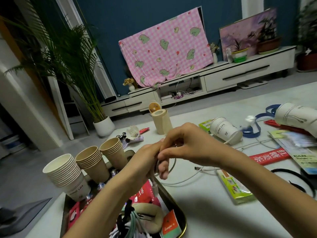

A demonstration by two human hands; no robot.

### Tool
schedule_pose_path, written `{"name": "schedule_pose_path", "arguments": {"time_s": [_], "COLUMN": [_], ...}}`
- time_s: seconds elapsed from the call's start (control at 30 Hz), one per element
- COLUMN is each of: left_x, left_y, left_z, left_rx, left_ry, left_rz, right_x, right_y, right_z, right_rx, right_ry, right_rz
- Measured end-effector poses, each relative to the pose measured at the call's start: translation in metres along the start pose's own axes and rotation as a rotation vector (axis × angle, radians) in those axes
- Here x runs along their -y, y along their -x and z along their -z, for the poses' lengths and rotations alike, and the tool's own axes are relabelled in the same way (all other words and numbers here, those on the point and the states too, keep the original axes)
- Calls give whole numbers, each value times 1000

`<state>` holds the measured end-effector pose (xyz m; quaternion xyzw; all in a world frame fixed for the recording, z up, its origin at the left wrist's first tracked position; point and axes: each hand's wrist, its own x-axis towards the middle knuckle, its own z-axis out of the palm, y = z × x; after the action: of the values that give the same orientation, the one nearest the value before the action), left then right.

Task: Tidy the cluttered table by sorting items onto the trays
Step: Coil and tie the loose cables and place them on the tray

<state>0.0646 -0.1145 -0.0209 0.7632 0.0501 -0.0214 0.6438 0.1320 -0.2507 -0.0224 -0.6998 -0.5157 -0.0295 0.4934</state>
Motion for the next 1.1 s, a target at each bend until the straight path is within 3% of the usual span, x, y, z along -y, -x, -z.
{"name": "schedule_pose_path", "arguments": {"time_s": [0.17,0.3,0.43,0.57,0.7,0.77,0.87,1.0,1.1], "left_x": [-5,-12,-17,-20,-16,-6,7,16,10], "left_y": [9,19,18,15,6,-3,-15,-16,-16], "left_z": [-4,-1,9,18,19,13,3,3,-2], "left_rx": [116,187,108,-64,-255,-364,-467,-369,-148], "left_ry": [91,408,634,716,609,406,21,-138,-140], "left_rz": [40,48,-47,-151,-213,-257,-287,-73,-2], "right_x": [-11,-31,-46,-45,-26,-10,17,25,18], "right_y": [-1,3,2,0,4,11,15,9,5], "right_z": [14,17,3,-19,-44,-54,-58,-31,-6], "right_rx": [-21,-75,-137,-53,97,191,293,152,24], "right_ry": [-184,-341,-348,-96,341,583,757,646,389], "right_rz": [-41,-178,-276,-292,-180,-88,50,86,-8]}}
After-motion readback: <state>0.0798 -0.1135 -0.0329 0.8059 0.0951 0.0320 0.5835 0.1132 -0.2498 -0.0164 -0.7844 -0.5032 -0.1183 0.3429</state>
